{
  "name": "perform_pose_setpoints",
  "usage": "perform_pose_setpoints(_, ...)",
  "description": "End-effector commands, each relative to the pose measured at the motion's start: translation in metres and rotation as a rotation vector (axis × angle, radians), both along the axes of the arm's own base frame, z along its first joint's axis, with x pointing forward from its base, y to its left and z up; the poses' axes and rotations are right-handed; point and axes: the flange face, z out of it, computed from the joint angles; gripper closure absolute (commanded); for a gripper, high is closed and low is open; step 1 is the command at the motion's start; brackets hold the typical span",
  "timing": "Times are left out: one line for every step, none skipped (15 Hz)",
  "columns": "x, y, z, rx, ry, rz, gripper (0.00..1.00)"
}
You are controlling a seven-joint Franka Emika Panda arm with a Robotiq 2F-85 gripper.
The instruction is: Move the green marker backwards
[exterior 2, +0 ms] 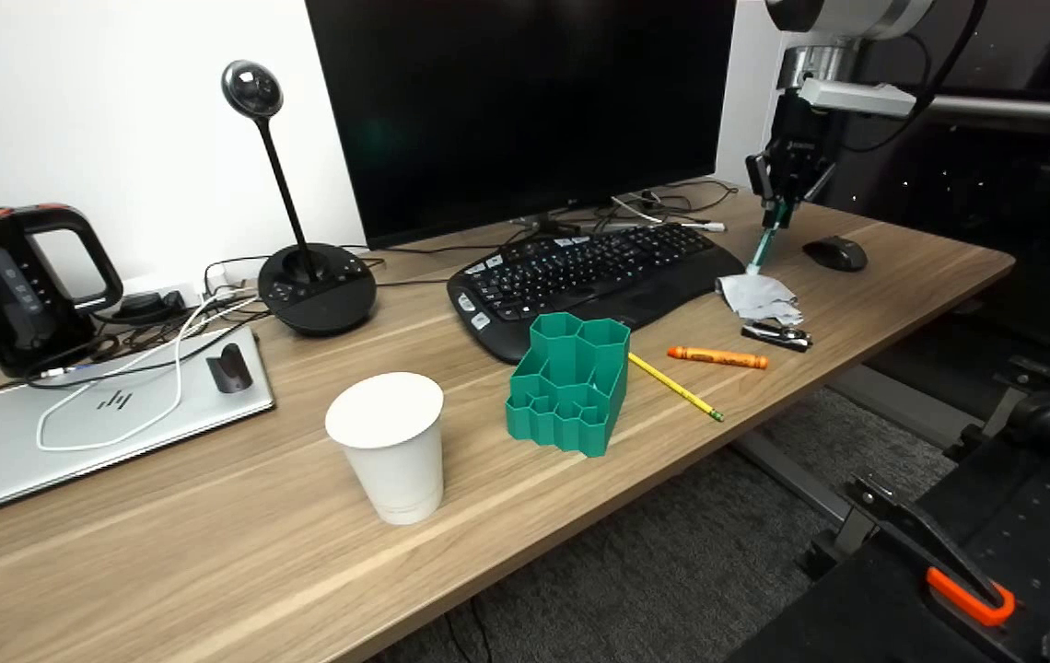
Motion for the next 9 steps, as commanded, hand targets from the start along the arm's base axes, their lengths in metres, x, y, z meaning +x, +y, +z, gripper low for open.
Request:
perform_pose_setpoints(-0.001,-0.019,-0.006,0.033,0.096,-0.003,0.95)
perform_pose_setpoints(-0.004,-0.023,-0.006,0.036,0.126,0.000,0.95)
perform_pose_setpoints(-0.007,-0.027,-0.005,0.036,0.156,0.003,0.95)
perform_pose_setpoints(-0.009,-0.030,-0.004,0.031,0.178,0.003,0.95)
perform_pose_setpoints(-0.011,-0.034,-0.003,0.020,0.197,0.002,0.95)
perform_pose_setpoints(-0.012,-0.037,-0.003,0.009,0.214,0.003,0.95)
perform_pose_setpoints(-0.013,-0.041,-0.005,-0.013,0.235,0.003,0.95)
perform_pose_setpoints(-0.014,-0.044,-0.006,-0.035,0.251,0.004,0.95)
perform_pose_setpoints(-0.015,-0.048,-0.009,-0.061,0.262,0.006,0.95)
